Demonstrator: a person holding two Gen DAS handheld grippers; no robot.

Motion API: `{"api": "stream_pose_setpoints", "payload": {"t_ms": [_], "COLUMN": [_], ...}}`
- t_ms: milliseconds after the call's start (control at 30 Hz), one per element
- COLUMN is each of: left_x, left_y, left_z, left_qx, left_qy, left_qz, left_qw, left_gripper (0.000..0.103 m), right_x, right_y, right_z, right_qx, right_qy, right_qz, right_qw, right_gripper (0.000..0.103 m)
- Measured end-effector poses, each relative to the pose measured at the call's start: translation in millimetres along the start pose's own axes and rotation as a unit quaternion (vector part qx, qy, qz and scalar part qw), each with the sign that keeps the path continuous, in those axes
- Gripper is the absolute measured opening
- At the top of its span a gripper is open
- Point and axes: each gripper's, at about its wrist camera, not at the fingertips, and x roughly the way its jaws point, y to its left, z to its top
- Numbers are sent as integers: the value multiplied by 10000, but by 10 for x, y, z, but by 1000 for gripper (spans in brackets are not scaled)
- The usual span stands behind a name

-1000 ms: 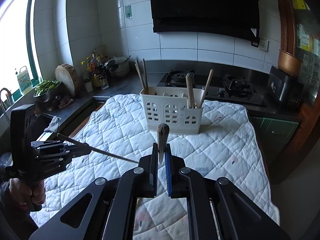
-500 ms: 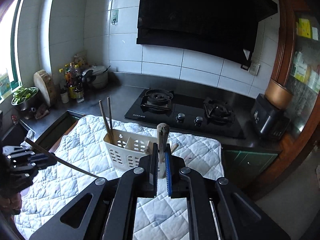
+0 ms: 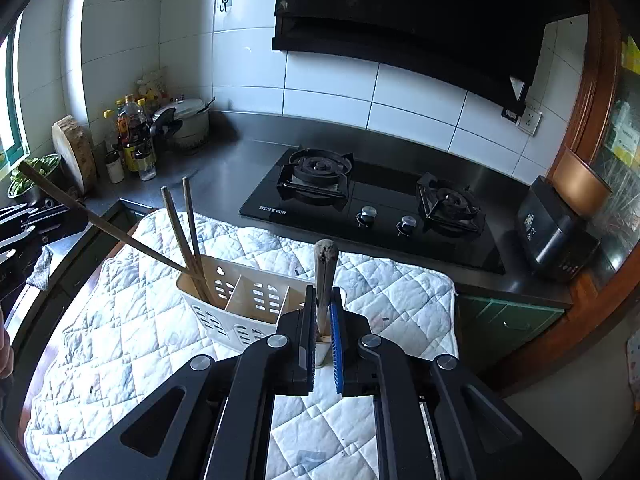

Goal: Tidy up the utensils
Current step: 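Lower the chopsticks into the white holder and open both grippers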

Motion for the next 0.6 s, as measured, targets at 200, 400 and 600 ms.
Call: {"api": "stream_pose_setpoints", "payload": {"t_ms": [200,400,600], "left_x": [420,669,728], "left_y": [138,226,211], "left_z": [35,-28,-63], "left_qx": [-203,-393,-419], "left_qy": [476,731,713], "left_qz": [22,-28,-14], "left_qw": [9987,9965,9966], "left_gripper": [6,6,9], "right_x": [211,356,301], "right_y": [5,-10,-26], "right_z": [-15,-28,-19], "right_qx": [30,70,93], "right_qy": [197,266,121], "right_qz": [36,18,13], "right_qw": [9998,9996,9999], "right_gripper": [7,7,12]}}
